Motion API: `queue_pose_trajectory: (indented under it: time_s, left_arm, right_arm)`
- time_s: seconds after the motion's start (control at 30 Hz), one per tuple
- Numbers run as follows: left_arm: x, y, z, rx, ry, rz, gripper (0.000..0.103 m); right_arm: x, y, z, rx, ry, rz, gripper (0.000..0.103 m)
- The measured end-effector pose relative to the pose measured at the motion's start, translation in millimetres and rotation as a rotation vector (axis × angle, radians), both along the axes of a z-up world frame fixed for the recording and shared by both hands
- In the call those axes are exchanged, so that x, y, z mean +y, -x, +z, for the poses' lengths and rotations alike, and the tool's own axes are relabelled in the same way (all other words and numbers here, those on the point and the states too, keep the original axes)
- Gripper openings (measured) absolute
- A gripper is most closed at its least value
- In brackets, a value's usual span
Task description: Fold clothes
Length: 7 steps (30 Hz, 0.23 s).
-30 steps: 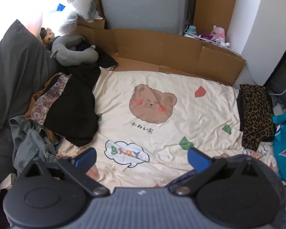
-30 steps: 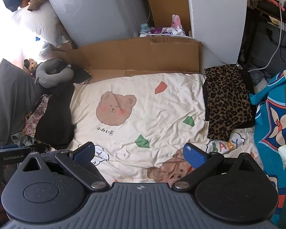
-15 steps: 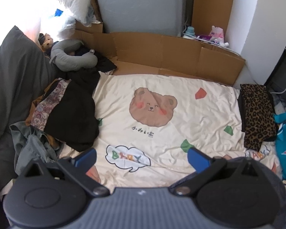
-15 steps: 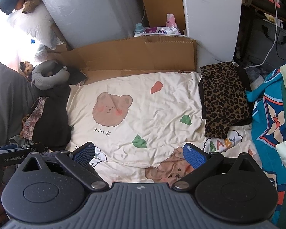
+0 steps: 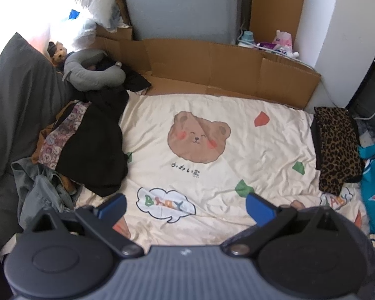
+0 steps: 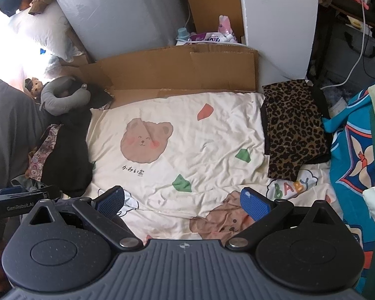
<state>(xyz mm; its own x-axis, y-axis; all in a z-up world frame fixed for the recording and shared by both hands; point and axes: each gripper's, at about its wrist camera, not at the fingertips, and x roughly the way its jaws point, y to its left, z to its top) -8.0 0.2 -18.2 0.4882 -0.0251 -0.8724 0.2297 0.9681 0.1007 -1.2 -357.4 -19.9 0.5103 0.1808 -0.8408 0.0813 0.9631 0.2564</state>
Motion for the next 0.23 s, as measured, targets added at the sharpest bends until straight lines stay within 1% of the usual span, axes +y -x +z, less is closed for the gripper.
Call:
queue_pose_trajectory:
  time_s: [0.1, 0.23]
  left_arm:
    - [-0.5, 1.3, 0.7, -0.014, -0.009, 0.002, 0.103]
    - [-0.5, 0.6, 0.0, -0.009, -0.011, 0.006, 0.103]
  right_arm:
    - [-0.6, -0.9, -0.6, -0.001, -0.010, -0.005, 0.102]
    - [0.3, 0.5, -0.1, -0.012, -0.006, -0.008, 0.102]
